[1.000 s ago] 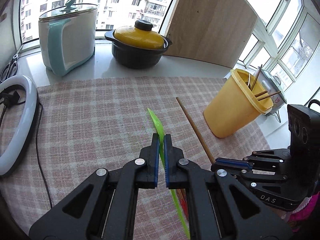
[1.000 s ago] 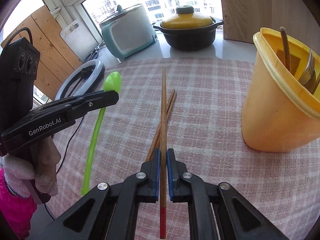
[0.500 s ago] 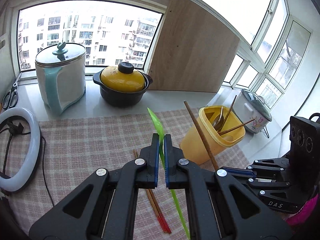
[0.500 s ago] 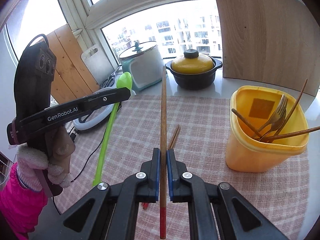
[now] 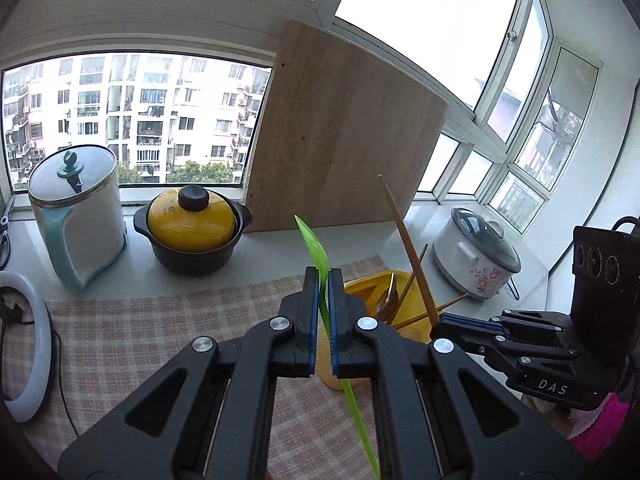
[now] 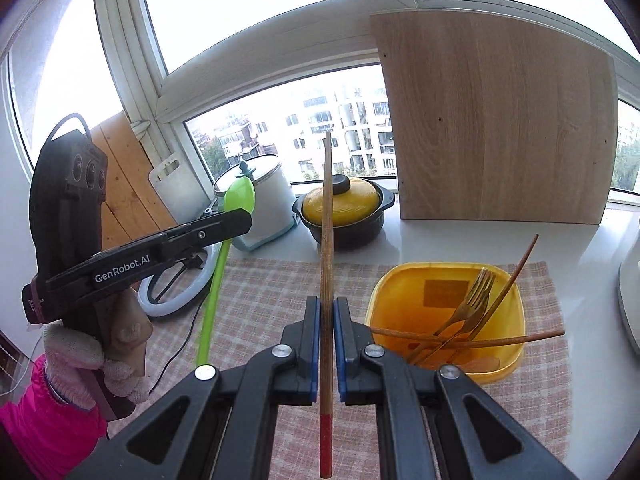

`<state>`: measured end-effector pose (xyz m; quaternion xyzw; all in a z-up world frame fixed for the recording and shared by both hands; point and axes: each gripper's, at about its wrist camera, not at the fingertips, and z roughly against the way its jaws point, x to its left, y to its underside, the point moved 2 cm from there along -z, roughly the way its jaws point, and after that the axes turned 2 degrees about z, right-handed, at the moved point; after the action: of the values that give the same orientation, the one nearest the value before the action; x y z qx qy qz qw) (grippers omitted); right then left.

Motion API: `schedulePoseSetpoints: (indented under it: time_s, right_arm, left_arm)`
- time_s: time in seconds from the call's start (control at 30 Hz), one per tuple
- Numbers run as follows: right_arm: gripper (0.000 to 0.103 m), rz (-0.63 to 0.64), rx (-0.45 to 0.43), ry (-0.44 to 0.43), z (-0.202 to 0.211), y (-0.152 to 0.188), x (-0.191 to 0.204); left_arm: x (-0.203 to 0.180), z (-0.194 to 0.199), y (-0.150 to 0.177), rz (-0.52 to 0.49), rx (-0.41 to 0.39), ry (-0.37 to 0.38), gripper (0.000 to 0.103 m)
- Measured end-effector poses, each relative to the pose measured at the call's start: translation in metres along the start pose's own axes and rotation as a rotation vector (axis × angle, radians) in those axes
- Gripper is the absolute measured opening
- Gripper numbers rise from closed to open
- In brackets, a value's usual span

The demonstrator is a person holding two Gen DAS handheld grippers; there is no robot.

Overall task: Organize utensils
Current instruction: 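Lift the green spoon with the left tool while the right tool carries the chopstick to the container, then lower the green spoon into the container and open the left tool while the right tool releases its chopstick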

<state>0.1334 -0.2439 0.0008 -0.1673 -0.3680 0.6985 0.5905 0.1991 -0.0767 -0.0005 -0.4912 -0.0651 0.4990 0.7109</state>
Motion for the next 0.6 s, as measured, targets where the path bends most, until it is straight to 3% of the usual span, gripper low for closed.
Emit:
schedulePoseSetpoints:
  time_s: [0.33, 0.6]
  right_arm:
    - [0.004, -0.059, -0.081, 0.069, 0.005, -0.030, -0.047]
    - [0.004, -0.028, -0.091, 0.122, -0.016, -0.040, -0.060]
  left_arm:
    - [-0.028, -0.048, -0.031, -0.025, -0.007, 0.020, 0.002]
    - [-0.031, -0.094, -0.039, -0.037, -0.005, -0.037, 0.002]
